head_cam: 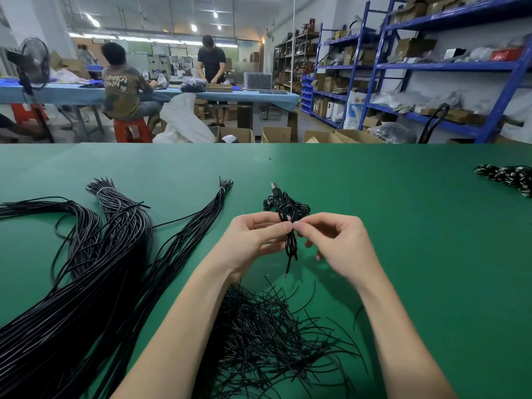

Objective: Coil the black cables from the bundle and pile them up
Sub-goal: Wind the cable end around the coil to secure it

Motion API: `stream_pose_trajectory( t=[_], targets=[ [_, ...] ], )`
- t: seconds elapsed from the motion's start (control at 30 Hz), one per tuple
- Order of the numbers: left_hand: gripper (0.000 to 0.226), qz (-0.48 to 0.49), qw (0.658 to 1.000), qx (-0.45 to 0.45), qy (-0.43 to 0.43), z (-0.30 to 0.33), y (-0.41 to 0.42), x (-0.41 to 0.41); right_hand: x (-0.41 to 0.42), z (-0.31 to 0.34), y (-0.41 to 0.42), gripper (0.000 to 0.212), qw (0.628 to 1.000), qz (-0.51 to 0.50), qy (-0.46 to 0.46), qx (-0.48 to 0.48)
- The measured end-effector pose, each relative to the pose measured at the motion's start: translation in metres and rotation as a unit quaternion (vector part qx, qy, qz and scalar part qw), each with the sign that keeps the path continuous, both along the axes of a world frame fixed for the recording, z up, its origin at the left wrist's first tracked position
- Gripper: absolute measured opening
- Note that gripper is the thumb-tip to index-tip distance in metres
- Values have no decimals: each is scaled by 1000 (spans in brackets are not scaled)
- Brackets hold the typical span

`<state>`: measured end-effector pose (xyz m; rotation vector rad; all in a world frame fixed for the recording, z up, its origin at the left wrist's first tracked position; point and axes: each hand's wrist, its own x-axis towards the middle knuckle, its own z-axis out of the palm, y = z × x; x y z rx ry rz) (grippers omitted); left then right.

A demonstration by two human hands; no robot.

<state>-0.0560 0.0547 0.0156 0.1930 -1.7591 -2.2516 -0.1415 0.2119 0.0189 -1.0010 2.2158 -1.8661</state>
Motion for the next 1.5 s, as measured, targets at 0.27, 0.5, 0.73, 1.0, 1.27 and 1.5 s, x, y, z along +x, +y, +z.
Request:
stream_pose_trajectory(
  t=[0.27,0.5,0.73,1.0,1.27,1.5],
  targets=[
    [14,115,952,-276,70,-11,5,-9,0,-10,-10,9,897,43,-424,-120],
    [4,50,999,13,-9,-8,-1,-5,4,-9,-9,2,997,-63,47,10],
    [13,38,998,-45,8,-5,-9,0,5,-6,-9,10,995,-54,57,56],
    [8,42,993,-112,-8,-3,-19,2,8,1,-10,7,960,104,-259,2],
    [20,-7,996,-70,-55,-1,-22,8,5,1,-3,8,991,64,60,104],
    [15,-8,999,-32,-42,2,-19,6,3,-11,-11,14,966,-8,257,37]
  ],
)
